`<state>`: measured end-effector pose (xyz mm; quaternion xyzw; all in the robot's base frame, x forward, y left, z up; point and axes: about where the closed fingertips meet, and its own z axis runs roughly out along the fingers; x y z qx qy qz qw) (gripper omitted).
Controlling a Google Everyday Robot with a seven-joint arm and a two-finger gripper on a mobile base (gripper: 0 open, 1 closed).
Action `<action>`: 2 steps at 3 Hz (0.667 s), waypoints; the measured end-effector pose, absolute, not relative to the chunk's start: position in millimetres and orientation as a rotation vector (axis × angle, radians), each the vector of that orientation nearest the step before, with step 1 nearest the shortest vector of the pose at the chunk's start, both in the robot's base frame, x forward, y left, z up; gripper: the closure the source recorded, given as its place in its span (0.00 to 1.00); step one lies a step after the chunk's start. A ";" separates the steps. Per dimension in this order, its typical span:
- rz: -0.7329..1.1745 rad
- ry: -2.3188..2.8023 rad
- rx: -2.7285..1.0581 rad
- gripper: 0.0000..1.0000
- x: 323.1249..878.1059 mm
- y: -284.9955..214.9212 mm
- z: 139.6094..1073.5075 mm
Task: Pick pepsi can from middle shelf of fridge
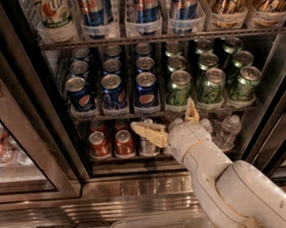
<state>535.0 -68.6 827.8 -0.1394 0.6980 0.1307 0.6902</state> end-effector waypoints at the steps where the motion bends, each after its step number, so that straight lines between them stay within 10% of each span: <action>1: 0.292 1.561 -0.312 0.18 535.0 -68.6 827.8; 2: 0.292 1.561 -0.312 0.37 535.0 -68.6 827.8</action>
Offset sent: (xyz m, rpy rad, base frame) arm 0.0000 0.0000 0.0000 0.0000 0.0000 0.0000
